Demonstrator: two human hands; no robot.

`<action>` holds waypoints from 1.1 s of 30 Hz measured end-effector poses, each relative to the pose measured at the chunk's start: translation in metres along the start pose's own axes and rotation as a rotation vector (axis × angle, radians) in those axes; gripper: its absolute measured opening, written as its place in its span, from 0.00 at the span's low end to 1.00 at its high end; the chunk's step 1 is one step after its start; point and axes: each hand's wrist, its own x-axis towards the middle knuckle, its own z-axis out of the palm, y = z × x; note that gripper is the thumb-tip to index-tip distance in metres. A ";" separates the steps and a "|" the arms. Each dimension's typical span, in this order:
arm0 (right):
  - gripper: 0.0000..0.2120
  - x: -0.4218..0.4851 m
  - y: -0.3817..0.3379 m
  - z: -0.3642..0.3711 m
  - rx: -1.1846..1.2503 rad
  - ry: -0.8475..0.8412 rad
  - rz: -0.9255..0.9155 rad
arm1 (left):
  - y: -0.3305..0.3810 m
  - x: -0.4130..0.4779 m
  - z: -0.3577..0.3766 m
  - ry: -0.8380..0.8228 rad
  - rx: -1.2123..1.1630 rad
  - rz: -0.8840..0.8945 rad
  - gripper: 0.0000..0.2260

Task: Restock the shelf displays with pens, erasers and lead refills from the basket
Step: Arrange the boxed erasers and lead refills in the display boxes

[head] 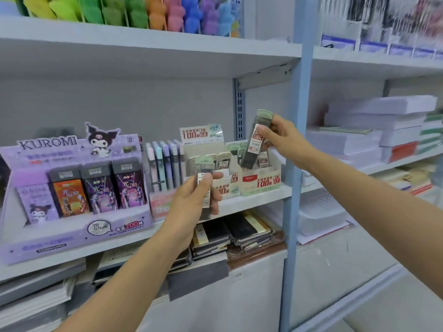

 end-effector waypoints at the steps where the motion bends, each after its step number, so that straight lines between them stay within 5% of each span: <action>1: 0.10 0.005 0.001 0.001 -0.001 0.014 -0.001 | 0.000 0.002 0.000 -0.003 0.002 -0.005 0.11; 8: 0.10 0.016 0.021 0.008 -0.139 -0.060 -0.018 | -0.001 0.010 -0.004 -0.042 -0.005 -0.025 0.09; 33: 0.13 0.028 0.035 0.017 -0.051 -0.088 0.041 | -0.001 0.013 -0.001 -0.048 0.068 -0.018 0.06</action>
